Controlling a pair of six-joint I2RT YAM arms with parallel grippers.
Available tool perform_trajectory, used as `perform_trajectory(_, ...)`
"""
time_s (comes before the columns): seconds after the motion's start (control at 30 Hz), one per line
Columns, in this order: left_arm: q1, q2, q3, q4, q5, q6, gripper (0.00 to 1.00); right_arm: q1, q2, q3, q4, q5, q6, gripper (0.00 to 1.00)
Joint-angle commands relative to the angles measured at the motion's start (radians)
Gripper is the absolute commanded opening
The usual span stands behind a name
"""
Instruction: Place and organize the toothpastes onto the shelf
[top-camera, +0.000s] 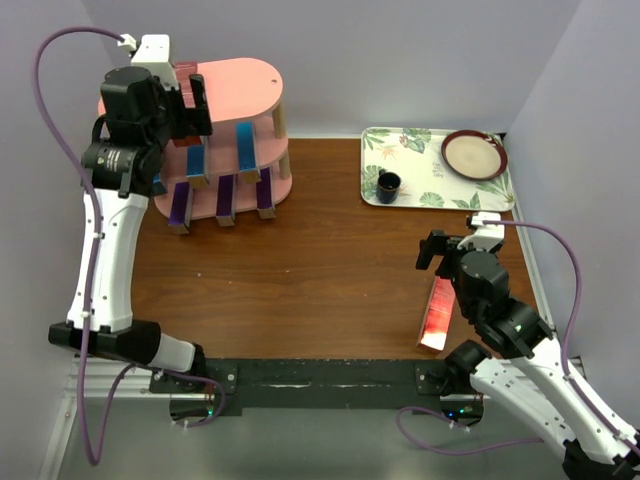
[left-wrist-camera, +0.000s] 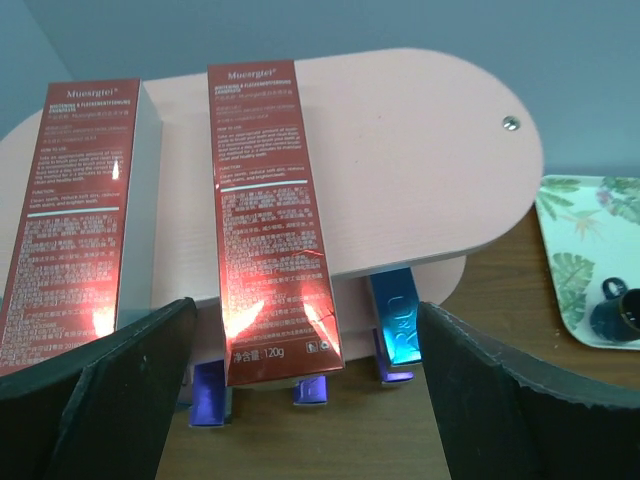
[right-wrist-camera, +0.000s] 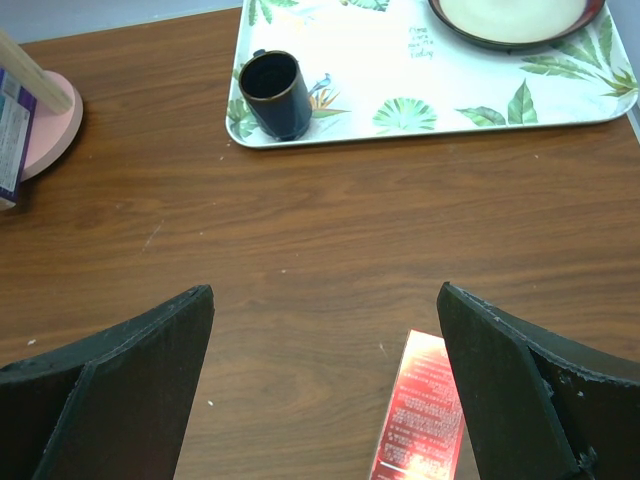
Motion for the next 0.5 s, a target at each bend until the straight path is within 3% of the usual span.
perform_trajectory(0.0, 0.010, -0.100, 0.021, 0.096, 0.101, -0.034, 0.97, -0.004, 0.008, 0.005, 0.038, 0.002, -0.012, 0.98)
perform_trajectory(0.3, -0.030, -0.300, -0.247, 0.244, 0.366, -0.095, 0.98, -0.004, 0.029, 0.034, -0.009, 0.018, 0.005, 0.98)
perform_trajectory(0.47, -0.119, -0.381, -0.419, 0.287, 0.446, -0.080, 0.98, -0.004, 0.128, 0.103, -0.168, 0.049, 0.109, 0.98)
